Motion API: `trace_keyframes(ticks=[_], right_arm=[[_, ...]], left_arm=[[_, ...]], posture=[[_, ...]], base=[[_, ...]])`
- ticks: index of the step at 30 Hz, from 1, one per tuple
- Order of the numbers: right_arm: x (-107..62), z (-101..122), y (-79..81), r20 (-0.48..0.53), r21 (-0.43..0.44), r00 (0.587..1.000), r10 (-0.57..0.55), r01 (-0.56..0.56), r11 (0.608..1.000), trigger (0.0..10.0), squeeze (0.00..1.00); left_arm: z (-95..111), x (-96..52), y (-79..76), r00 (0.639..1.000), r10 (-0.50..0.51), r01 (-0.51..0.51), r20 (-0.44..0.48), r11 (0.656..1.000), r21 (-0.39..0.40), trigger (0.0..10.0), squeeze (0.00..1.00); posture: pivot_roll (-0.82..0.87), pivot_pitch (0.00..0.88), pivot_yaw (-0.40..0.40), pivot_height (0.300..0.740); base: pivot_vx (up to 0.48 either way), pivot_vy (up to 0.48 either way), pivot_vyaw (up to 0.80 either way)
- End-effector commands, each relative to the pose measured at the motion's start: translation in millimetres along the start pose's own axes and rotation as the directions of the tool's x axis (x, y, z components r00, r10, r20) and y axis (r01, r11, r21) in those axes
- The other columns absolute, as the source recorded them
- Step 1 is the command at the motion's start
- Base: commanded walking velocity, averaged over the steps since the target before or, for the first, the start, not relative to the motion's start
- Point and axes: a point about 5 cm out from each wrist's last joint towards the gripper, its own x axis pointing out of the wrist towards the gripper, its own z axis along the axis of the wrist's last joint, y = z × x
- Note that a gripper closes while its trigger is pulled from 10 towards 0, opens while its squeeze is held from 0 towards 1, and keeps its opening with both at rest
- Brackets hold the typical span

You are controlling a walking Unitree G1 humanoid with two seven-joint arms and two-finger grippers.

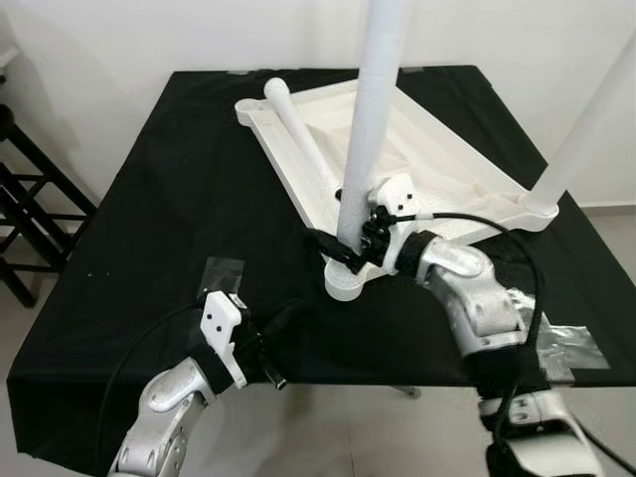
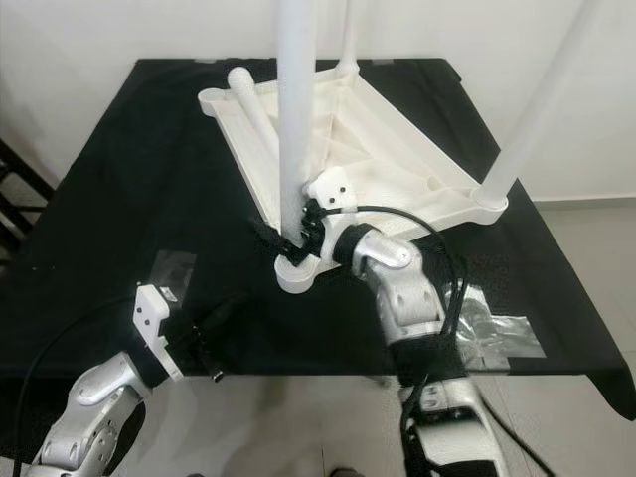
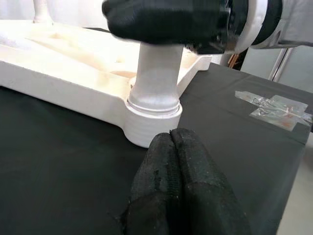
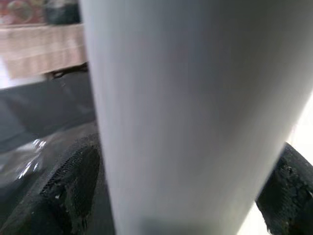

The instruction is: Building children table

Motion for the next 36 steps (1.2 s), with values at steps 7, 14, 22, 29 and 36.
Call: trace_keyframes(ticks=[7,14,22,29,36], right_arm=[[0.0,-5,-4.2,-0.043,-0.012,0.98,0.193,-0.194,0.981,0.0,0.0],[-8.3,-7,-21.4,-0.076,0.001,0.985,0.155,-0.156,0.988,0.0,0.0],[-15.2,-44,-28.0,-0.275,-0.062,0.933,-0.234,0.225,0.972,0.0,0.0],[9.4,-69,74.9,-0.275,0.068,0.822,-0.499,0.534,0.843,0.0,0.0],[27.3,-63,63.2,-0.243,0.028,0.828,-0.505,0.526,0.85,0.0,0.0]], left_arm=[[-5,-2.2,-0.8,1.0,-0.006,0.006,-0.022,1.0,0.0,10.0,0.0],[-5,-4.0,-1.3,1.0,-0.006,0.006,-0.023,1.0,0.0,10.0,0.0],[-4,-5.1,-0.9,1.0,-0.007,0.007,-0.02,1.0,-0.001,10.0,0.0],[-2,-6.4,1.2,1.0,-0.008,0.008,-0.021,1.0,-0.003,10.0,0.0],[-2,-6.8,1.0,1.0,-0.008,0.008,-0.025,1.0,0.002,10.0,0.0]], posture=[[0.06,0.1,-0.003,0.74],[0.07,0.102,0.002,0.74],[0.05,0.118,-0.004,0.74],[0.04,0.132,0.02,0.74],[0.07,0.137,0.006,0.74]], base=[[0.0,0.0,0.0],[0.0,0.0,0.0],[0.0,0.0,0.0],[0.0,0.0,0.0],[0.0,0.0,0.0]])
